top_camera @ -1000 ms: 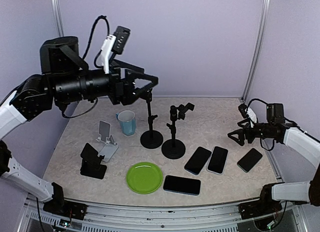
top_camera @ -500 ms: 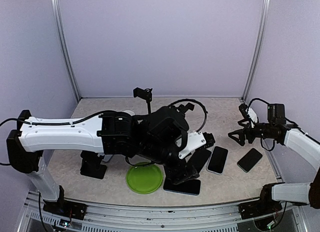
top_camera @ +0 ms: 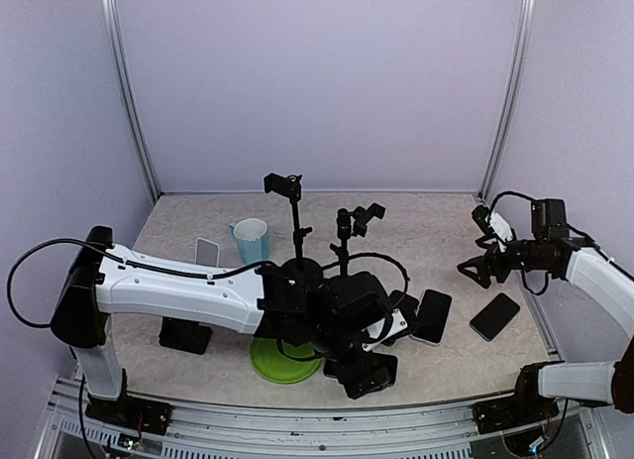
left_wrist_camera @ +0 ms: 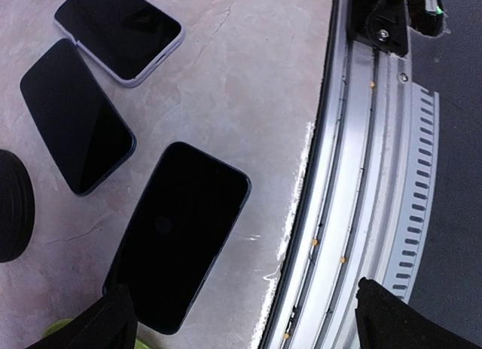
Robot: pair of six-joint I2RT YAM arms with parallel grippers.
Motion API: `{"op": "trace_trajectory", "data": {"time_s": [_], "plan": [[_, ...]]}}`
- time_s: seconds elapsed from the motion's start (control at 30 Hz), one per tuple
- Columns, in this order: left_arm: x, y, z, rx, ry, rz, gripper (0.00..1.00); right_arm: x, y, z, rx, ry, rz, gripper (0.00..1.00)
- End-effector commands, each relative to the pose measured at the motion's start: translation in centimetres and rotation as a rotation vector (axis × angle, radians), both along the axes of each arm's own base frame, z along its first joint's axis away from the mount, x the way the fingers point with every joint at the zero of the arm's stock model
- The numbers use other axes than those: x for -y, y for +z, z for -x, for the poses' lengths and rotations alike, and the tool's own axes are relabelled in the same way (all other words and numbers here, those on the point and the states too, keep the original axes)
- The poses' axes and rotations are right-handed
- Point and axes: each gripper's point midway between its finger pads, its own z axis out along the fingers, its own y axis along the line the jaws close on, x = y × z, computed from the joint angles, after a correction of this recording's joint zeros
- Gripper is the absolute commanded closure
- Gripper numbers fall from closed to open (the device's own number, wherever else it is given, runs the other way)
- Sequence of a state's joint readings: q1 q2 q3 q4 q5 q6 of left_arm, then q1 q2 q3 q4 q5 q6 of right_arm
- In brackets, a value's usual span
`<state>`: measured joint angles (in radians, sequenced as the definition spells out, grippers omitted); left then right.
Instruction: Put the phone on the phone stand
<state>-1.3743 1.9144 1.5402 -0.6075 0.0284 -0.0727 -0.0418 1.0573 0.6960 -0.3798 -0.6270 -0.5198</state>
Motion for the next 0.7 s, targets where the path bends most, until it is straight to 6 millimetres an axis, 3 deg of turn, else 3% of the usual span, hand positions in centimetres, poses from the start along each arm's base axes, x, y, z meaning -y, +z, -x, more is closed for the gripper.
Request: {"op": "trace_trajectory", "data": {"time_s": [0.0,0.13,0.3,0.4,0.67], "plan": [[-0.2,-3.5,-0.9,0.012,0.194,-0.048,0.01,2.2,0.3,-0.1,-0.008,-0.022,0.168,0.07],[-0.9,-3.3,-1.7,0.062,0.311,0.003,0.01,2.1,-1.5,0.8,-0.086,0.007,0.215,0.08],[-1.4,-3.5,-1.7,0.04,0.354,0.027,0.01,-2.1,-4.5,3.3,-0.197,0.159,0.2,0.1],[-1.9,-3.7,-1.8,0.035,0.372,0.025,0.01,-4.5,-6.6,5.1,-0.212,0.264,0.283,0.09],[-2.6,-4.3,-2.0,0.029,0.423,0.01,0.01,-7.4,-8.8,6.8,-0.218,0.395,0.396,0.06]]}}
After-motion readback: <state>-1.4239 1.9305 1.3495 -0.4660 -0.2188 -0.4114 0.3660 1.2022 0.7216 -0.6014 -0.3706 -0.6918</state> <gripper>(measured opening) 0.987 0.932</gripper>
